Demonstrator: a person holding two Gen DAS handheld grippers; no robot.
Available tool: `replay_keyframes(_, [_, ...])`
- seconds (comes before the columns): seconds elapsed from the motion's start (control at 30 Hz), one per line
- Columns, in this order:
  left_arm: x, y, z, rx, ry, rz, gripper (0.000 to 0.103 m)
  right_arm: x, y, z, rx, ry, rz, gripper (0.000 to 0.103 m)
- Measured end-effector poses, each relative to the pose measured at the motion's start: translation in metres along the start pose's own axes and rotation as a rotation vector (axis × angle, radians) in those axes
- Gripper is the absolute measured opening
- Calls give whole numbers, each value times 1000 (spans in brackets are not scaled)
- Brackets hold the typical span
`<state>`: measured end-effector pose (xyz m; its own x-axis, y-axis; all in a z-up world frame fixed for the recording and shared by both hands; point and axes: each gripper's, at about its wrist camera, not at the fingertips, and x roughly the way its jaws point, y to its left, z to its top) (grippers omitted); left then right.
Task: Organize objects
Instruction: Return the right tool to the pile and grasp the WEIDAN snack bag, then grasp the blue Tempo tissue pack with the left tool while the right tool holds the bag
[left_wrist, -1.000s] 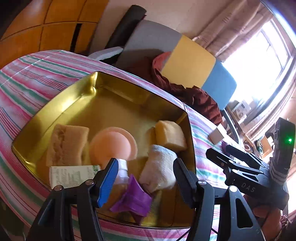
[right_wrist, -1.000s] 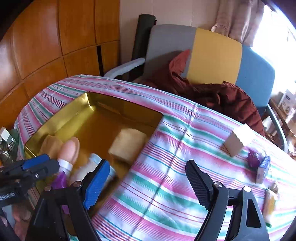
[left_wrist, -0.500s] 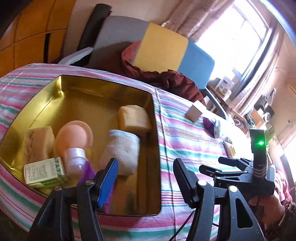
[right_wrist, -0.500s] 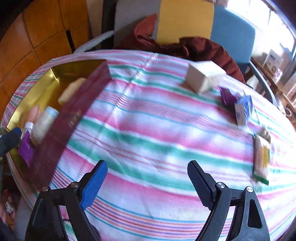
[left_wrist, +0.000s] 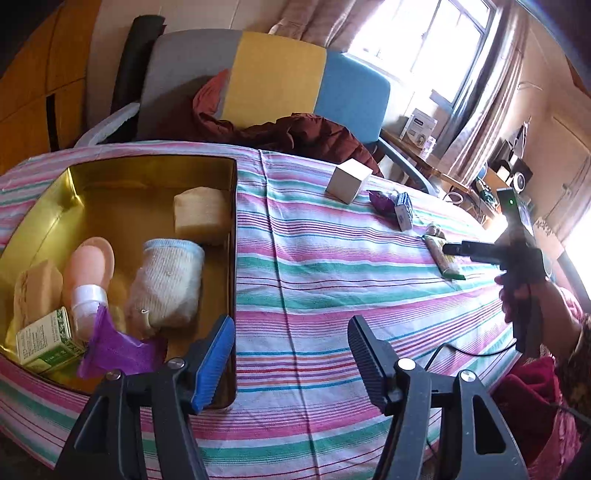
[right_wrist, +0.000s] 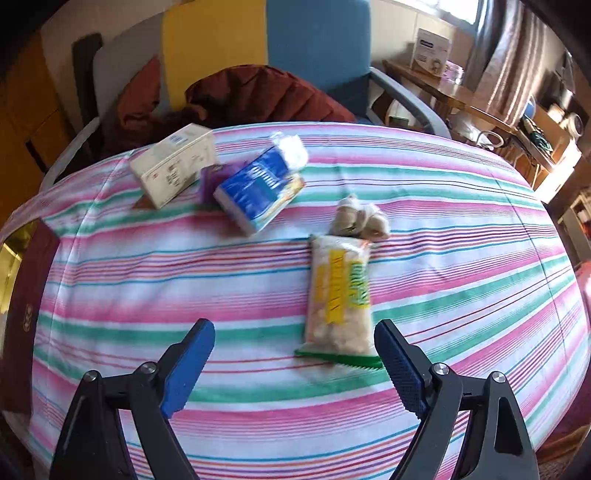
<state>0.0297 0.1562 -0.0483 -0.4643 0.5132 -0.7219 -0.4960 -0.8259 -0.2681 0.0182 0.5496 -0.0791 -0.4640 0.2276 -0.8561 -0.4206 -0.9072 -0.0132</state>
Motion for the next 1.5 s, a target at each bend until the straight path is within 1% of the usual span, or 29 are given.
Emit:
replay_keyframes(0.07, [0, -5, 1, 11, -2, -8, 65, 6, -8, 7, -4, -11, -6, 89])
replay_keyframes(0.17, [0, -16, 2, 50, -10, 6, 65, 15, -14, 11, -27, -18, -24, 85])
replay_keyframes(0.3, [8, -30, 1, 93, 16, 0, 65, 31, -21, 12, 14, -14, 33, 77])
replay_keyframes(0.37, [13, -37, 0, 116, 29, 2, 65, 39, -23, 10, 31, -13, 51, 75])
replay_keyframes(0.43, [18, -46, -1, 141, 41, 1, 65, 49, -24, 6, 40, 11, 66, 75])
replay_keyframes(0.47, [22, -50, -2, 153, 50, -2, 65, 54, -25, 5, 50, 35, 66, 75])
replay_keyframes(0.53, [28, -59, -4, 171, 65, -9, 65, 54, -23, 6, 51, 31, 58, 74])
replay_keyframes(0.6, [36, -67, -5, 186, 86, -18, 65, 54, -18, 8, 32, 36, 73, 67])
replay_keyframes(0.67, [42, -73, -5, 196, 100, -27, 65, 54, -13, 7, 7, 45, 55, 63])
replay_keyframes(0.7, [45, -76, -5, 203, 106, -30, 65, 54, -10, 7, -6, 50, 44, 58])
replay_keyframes(0.73, [48, -80, -5, 211, 113, -31, 65, 53, -9, 8, -12, 52, 43, 51])
replay_keyframes(0.77, [51, -83, -4, 221, 117, -30, 65, 52, -9, 8, -8, 57, 51, 48])
replay_keyframes(0.83, [57, -90, -1, 241, 124, -32, 65, 52, -13, 8, 20, 71, 68, 44])
replay_keyframes(0.93, [69, -102, 7, 266, 134, -35, 65, 49, -20, 7, 58, 89, 75, 43])
replay_keyframes(1.07, [88, -121, 24, 313, 137, -30, 65, 47, -31, 6, 108, 114, 42, 43])
replay_keyframes(1.17, [106, -140, 40, 362, 134, -21, 65, 46, -42, 6, 167, 126, 56, 43])
replay_keyframes(1.3, [137, -170, 64, 408, 151, -21, 67, 46, -54, 6, 216, 134, 71, 43])
replay_keyframes(1.4, [165, -191, 82, 445, 161, -4, 67, 45, -61, 6, 248, 138, 63, 43])
replay_keyframes(1.5, [192, -206, 101, 444, 163, 5, 67, 45, -70, 7, 283, 143, 80, 43])
